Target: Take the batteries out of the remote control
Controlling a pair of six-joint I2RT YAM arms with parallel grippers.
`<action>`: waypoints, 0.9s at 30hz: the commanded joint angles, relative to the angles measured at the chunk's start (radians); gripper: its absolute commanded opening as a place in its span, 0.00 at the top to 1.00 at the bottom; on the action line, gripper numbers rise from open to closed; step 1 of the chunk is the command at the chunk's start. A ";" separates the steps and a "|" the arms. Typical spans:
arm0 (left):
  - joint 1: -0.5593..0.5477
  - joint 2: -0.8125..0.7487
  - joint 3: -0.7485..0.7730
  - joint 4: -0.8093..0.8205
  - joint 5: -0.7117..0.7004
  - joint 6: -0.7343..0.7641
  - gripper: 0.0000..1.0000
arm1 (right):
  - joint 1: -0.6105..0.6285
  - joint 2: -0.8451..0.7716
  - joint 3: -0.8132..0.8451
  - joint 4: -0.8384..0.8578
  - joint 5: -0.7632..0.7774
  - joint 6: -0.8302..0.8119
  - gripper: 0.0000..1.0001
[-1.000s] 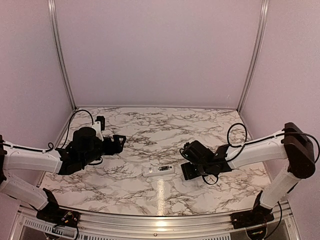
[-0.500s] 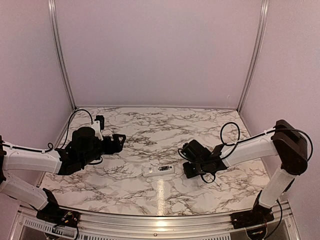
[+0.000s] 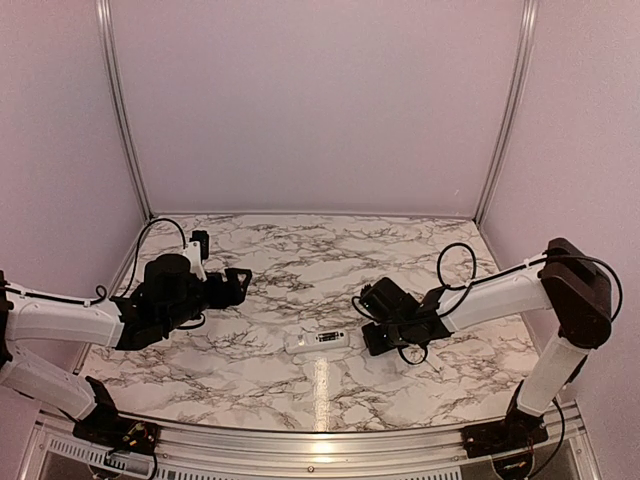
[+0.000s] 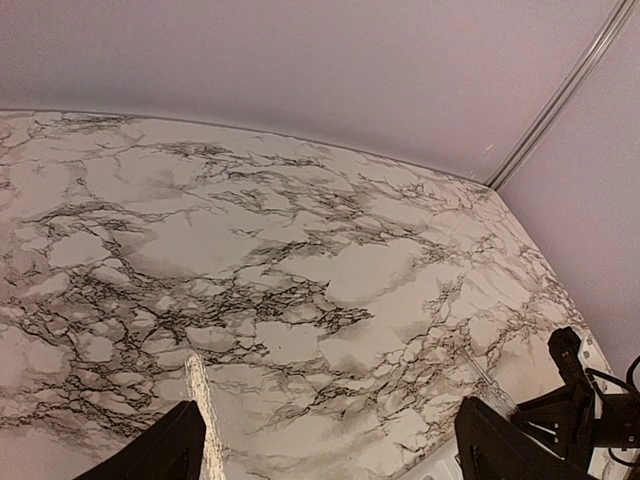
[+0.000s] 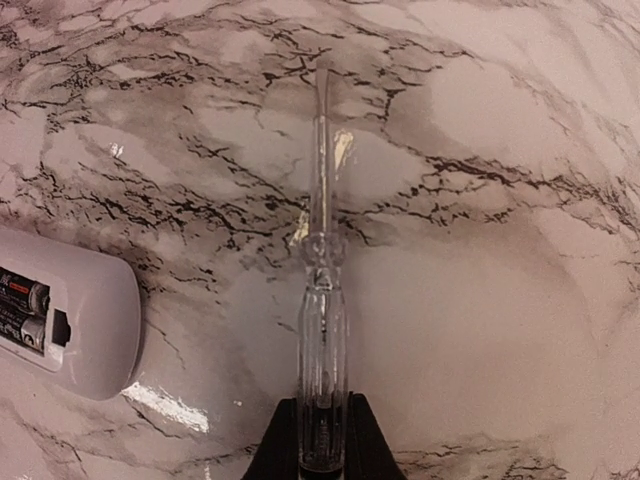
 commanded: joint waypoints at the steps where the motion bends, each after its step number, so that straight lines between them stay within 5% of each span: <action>1: 0.002 0.020 0.001 0.023 -0.007 0.023 0.09 | -0.005 -0.006 0.017 -0.016 0.000 -0.021 0.98; 9: 0.003 0.005 0.001 0.020 0.012 0.044 0.09 | 0.002 -0.094 -0.013 0.000 0.008 -0.058 1.00; 27: 0.003 0.036 -0.004 0.169 0.387 0.043 0.09 | 0.106 -0.416 -0.103 0.026 0.064 -0.184 1.00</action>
